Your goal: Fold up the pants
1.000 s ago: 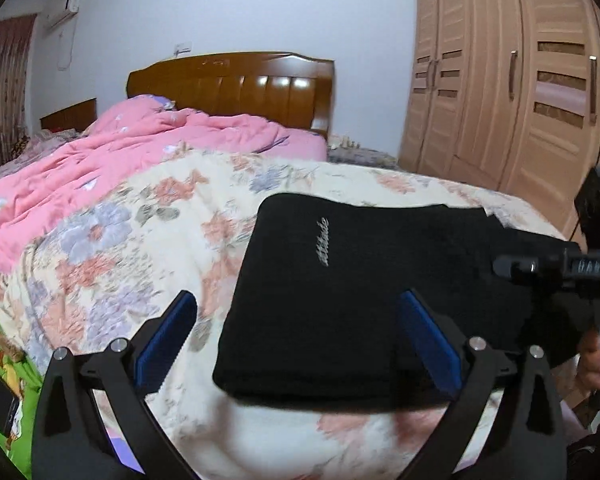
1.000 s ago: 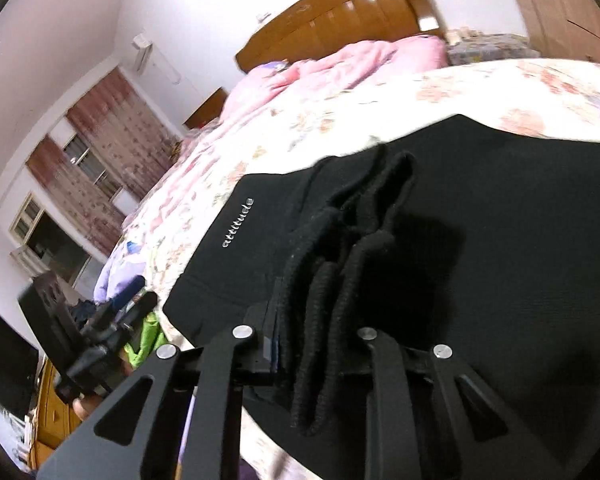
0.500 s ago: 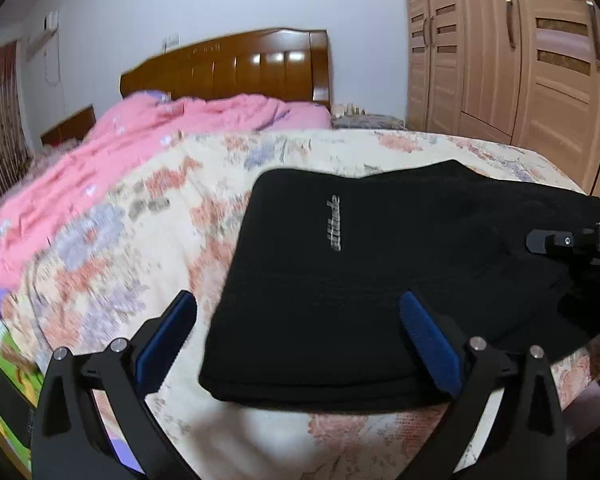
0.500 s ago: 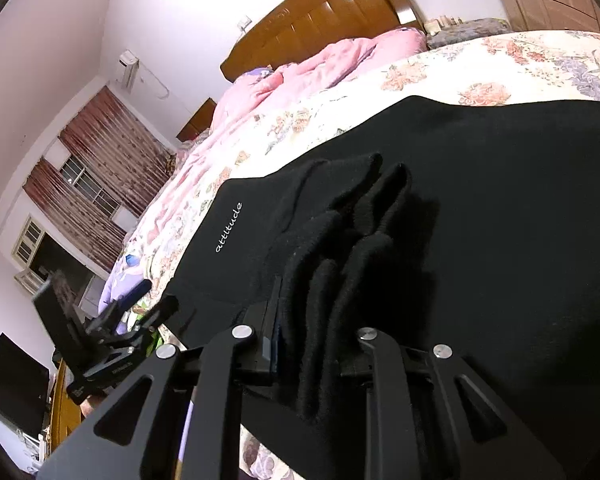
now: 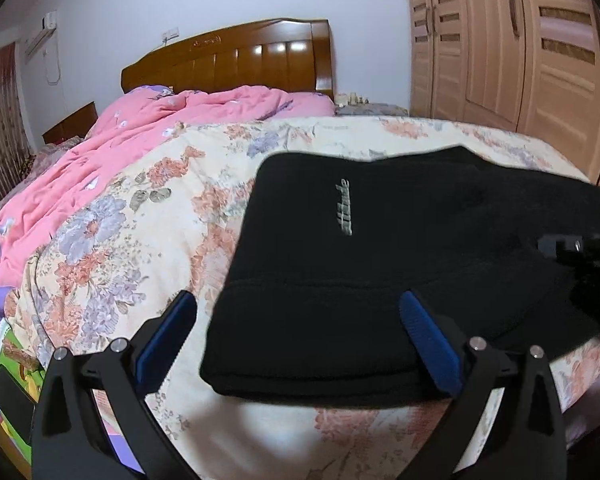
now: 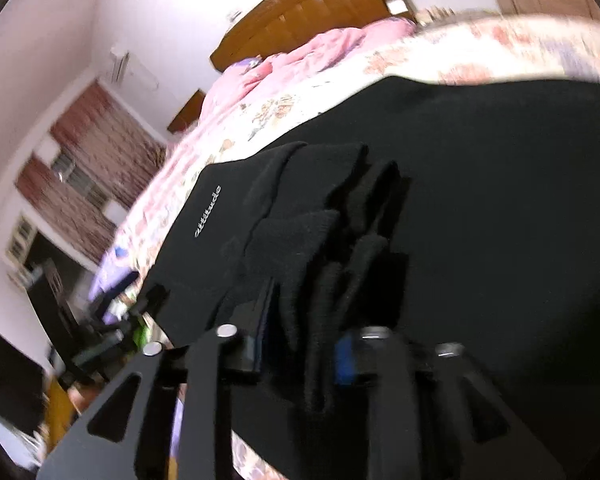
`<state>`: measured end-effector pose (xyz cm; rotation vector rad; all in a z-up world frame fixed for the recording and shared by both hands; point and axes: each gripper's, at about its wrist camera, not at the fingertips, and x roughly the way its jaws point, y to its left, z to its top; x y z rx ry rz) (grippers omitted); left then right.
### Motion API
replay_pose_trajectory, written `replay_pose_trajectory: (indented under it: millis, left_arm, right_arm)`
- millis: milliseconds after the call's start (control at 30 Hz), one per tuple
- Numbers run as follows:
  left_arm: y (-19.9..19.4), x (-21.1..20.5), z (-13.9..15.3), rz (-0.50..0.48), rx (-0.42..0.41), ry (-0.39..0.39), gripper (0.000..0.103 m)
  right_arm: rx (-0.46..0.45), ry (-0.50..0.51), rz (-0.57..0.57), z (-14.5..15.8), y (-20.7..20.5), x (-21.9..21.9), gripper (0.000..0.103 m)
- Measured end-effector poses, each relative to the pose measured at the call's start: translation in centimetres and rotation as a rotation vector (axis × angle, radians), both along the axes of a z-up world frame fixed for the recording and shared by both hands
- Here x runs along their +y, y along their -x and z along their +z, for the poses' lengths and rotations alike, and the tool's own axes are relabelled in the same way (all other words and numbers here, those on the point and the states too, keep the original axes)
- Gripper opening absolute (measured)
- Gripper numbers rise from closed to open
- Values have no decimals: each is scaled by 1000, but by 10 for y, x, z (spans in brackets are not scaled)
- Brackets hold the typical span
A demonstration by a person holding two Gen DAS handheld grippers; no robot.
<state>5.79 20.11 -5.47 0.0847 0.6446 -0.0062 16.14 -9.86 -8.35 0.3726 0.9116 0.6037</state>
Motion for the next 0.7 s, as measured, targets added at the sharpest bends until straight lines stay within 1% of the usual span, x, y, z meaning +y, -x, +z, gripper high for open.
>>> replay_pose_trajectory:
  millis: [33,67,100,133,167,200,267,300,333,367,433,467,500,533,567,633,667,700]
  left_arm:
    - [0,1,6,4,-12,2,102]
    - [0,1,12,6,-24,6,102]
    - [-2,2,22,7,-47,22,102]
    - [-5,2,30,4,-60,40,102]
    - [-14,1,40,-4,-72,71,102]
    - [-22,-2,46,-11,-71,87,102]
    - [-45,-12,54,-30,-36,110,102]
    - [-63,-20,54,-52,5,126,102]
    - [-81,-26,50,-68,54,131,102]
    - [-95,-30,45,-70,94,124,102]
    - [-128,-31,17,-31,221,83,102]
    - [-135,-28,7,-16,247,80,101]
    - [-143,-22,-7,1,276,90,102]
    - [-143,-16,-14,-7,270,118,102]
    - [-140,-12,-13,-16,246,144,102]
    - [-138,-8,-5,-17,257,173,101]
    - [-136,-6,0,-18,246,201,101]
    - [-134,-1,12,-28,220,266,101]
  right_arm:
    - [-10,48,-10,4,2,-3,66]
    - [-38,87,-29,9,5,-5,69]
    - [-107,144,-78,20,11,-8,70]
    - [-145,176,-97,26,13,-7,70]
    - [-198,207,-93,35,15,-2,70]
    - [-223,222,-68,40,15,6,70]
    - [-274,274,-17,47,16,29,70]
    - [-308,312,26,49,17,47,70]
    - [-322,340,66,46,16,60,70]
    - [-321,355,83,43,16,66,70]
    - [-260,431,114,23,8,82,70]
    - [-242,433,126,16,7,84,71]
    - [-246,395,127,13,6,79,71]
    - [-233,365,130,10,5,77,71]
    - [-216,344,134,10,2,75,71]
    - [-212,361,134,10,1,75,72]
    - [-214,361,132,9,2,75,73]
    - [-219,360,128,8,3,74,73]
